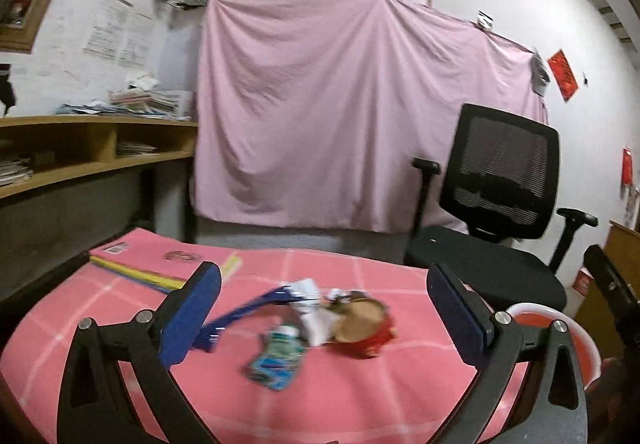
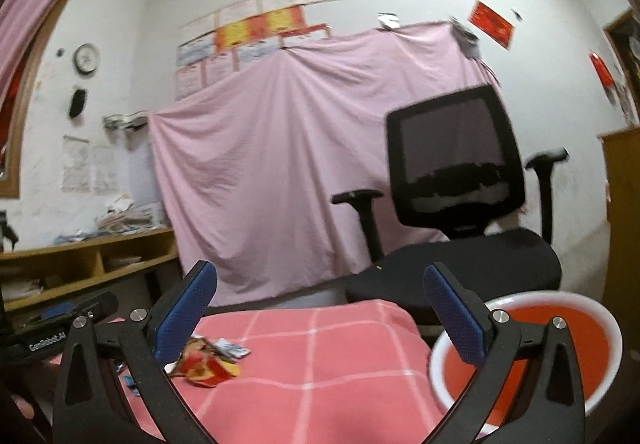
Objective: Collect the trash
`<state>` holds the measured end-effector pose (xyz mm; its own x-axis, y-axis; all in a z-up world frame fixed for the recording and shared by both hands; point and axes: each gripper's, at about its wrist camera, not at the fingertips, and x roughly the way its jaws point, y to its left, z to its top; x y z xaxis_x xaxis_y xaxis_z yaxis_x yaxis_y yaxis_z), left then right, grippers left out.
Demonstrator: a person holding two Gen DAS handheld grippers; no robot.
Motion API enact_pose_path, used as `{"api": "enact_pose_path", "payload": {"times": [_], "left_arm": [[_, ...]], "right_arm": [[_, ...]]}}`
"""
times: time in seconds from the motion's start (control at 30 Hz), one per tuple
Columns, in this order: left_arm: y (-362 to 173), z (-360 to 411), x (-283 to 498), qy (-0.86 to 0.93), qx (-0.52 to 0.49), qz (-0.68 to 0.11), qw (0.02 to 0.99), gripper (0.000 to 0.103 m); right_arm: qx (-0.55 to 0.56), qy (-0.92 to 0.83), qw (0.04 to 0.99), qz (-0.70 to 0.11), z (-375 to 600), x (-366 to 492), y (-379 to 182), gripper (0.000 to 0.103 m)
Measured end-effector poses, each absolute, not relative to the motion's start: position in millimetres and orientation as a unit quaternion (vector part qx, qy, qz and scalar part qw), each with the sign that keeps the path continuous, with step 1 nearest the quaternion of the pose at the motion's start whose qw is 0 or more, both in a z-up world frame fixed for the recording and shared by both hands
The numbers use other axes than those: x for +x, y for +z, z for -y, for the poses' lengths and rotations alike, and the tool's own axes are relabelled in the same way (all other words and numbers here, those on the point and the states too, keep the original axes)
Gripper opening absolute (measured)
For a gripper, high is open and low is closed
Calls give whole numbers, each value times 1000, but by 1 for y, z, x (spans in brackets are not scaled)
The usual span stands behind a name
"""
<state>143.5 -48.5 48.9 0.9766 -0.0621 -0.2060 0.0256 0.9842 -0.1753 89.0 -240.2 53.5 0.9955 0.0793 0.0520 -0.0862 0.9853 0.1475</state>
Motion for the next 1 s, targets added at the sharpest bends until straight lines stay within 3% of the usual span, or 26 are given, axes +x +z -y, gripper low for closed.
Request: {"api": "enact_pose_path", "payload": {"times": [0.3, 0.5, 0.53, 0.63, 0.77, 0.83, 0.87, 0.93, 1.0], "left_arm": [[31, 16, 125, 36, -55, -73, 995, 101], [21, -1, 124, 46, -54, -68, 995, 101], [19, -5, 125, 42, -65, -71, 995, 101], [15, -16, 128, 29, -85, -87, 992, 100], [13, -21, 136, 9, -99, -128, 987, 99], [11, -21, 141, -8, -101, -151, 983, 90], [10, -20, 143, -16, -101, -163, 981, 88], [6, -20, 151, -39, -106, -193, 975, 69], [2, -20, 156, -57, -114, -220, 967, 62]], "right_arm": [[35, 98, 995, 10, 208, 107, 55, 103], [24, 138, 989, -47, 186, 139, 49, 103], [23, 147, 987, -57, 183, 144, 47, 101], [7, 171, 980, -103, 170, 159, 37, 81], [2, 207, 965, -162, 161, 177, 26, 68], [4, 214, 958, -192, 159, 186, 21, 57], [6, 217, 955, -204, 157, 189, 19, 56], [4, 219, 951, -219, 155, 193, 15, 56], [-1, 225, 947, -228, 152, 194, 14, 56]]}}
